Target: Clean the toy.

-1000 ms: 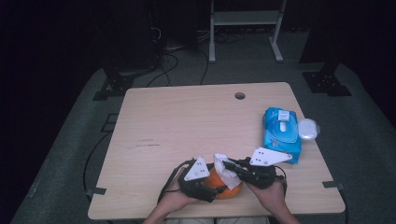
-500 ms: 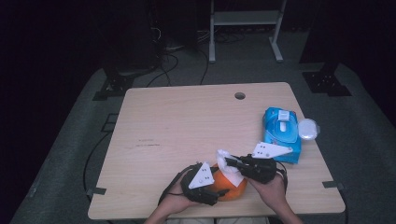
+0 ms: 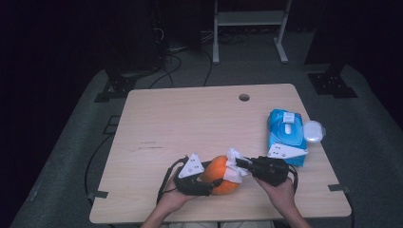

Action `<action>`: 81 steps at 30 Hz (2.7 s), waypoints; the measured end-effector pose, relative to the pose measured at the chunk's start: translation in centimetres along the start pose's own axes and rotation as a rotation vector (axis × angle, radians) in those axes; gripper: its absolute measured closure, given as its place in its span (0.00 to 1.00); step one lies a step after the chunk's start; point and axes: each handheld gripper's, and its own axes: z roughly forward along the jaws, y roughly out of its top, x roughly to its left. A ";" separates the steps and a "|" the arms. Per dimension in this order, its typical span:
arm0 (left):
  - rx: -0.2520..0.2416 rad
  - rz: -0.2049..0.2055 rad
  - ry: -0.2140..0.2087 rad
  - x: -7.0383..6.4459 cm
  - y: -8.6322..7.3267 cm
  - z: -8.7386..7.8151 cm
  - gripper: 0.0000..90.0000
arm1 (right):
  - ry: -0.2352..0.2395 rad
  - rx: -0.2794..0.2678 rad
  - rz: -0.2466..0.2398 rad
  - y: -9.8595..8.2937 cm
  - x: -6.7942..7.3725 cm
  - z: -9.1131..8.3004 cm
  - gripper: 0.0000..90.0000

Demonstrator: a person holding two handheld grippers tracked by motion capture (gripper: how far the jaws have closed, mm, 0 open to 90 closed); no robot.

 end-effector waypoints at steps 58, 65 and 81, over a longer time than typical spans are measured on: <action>0.017 0.083 0.064 -1.3 0.3 1.2 0.44 | -0.064 0.039 -0.202 0.9 3.9 1.9 0.94; -0.005 0.059 0.053 -1.1 0.7 0.6 0.45 | -0.162 0.005 -0.050 0.2 -0.1 -0.3 0.94; 0.045 0.042 0.046 -0.7 0.3 1.6 0.30 | -0.019 0.027 -0.115 0.5 2.7 1.7 0.94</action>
